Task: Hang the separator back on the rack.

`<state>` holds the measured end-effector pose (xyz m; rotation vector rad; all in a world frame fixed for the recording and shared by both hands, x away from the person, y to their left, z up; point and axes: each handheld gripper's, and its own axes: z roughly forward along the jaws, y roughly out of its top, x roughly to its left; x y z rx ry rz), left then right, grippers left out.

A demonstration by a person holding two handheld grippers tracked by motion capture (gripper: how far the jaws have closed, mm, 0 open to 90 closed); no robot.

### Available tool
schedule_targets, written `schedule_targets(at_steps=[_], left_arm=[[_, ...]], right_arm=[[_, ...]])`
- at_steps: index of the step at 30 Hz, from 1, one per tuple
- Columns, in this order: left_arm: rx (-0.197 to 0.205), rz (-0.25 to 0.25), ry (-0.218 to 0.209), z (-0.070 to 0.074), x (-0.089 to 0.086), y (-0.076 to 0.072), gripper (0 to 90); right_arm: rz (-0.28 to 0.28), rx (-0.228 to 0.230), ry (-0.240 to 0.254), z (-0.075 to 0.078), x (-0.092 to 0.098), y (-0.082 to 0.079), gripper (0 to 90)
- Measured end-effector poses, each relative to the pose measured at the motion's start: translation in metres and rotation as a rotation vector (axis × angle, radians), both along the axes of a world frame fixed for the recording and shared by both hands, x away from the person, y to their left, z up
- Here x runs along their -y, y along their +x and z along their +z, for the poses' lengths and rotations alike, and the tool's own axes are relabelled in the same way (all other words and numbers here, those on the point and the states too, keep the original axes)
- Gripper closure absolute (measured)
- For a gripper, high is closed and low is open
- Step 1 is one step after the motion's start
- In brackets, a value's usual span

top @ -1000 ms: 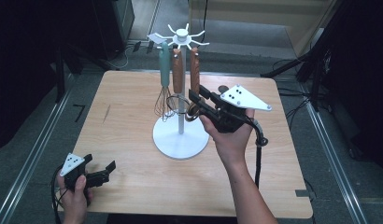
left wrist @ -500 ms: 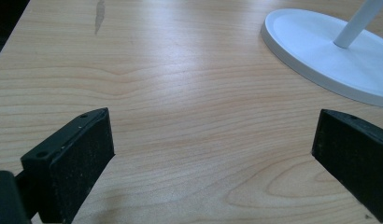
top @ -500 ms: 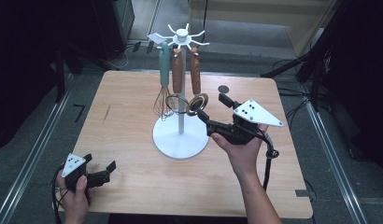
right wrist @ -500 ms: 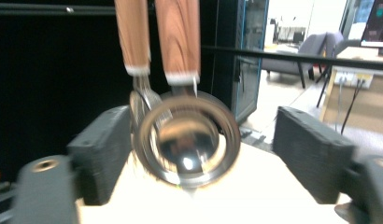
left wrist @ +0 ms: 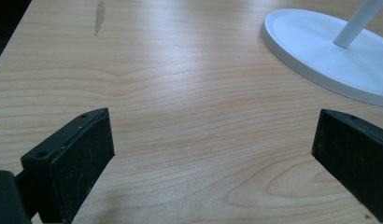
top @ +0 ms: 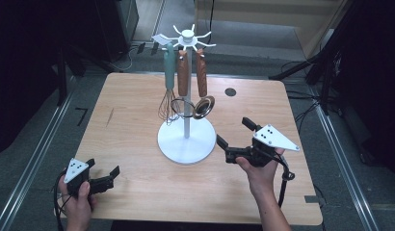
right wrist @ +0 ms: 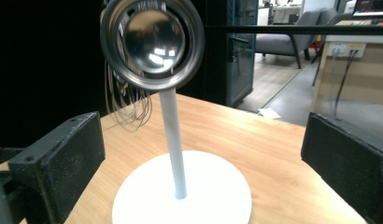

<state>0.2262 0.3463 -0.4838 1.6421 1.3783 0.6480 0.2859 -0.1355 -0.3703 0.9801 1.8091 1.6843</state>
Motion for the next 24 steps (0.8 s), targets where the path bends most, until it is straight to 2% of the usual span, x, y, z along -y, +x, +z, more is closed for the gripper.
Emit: schedule_targets(at_steps=[1, 6, 10, 15, 20, 24], left_arm=[[0.000, -0.002, 0.000, 0.000, 0.000, 0.000, 0.0], [-0.003, -0.008, 0.006, 0.000, 0.000, 0.000, 0.0], [-0.003, -0.008, 0.006, 0.000, 0.000, 0.000, 0.0], [-0.002, -0.008, 0.007, 0.000, 0.000, 0.000, 0.0], [-0.003, -0.008, 0.006, 0.000, 0.000, 0.000, 0.0], [-0.003, -0.009, 0.007, 0.000, 0.000, 0.000, 0.0]], right_arm=[[0.005, -0.002, 0.001, -0.004, 0.002, -0.001, 0.0], [-0.046, -0.024, -0.010, -0.023, 0.010, -0.006, 0.0], [-0.043, -0.060, 0.009, -0.036, 0.016, -0.008, 0.0], [-0.052, -0.083, -0.002, -0.055, 0.025, -0.012, 0.0], [-0.068, -0.098, -0.008, -0.067, 0.034, -0.016, 0.0], [-0.084, -0.106, -0.032, -0.076, 0.040, -0.018, 0.0]])
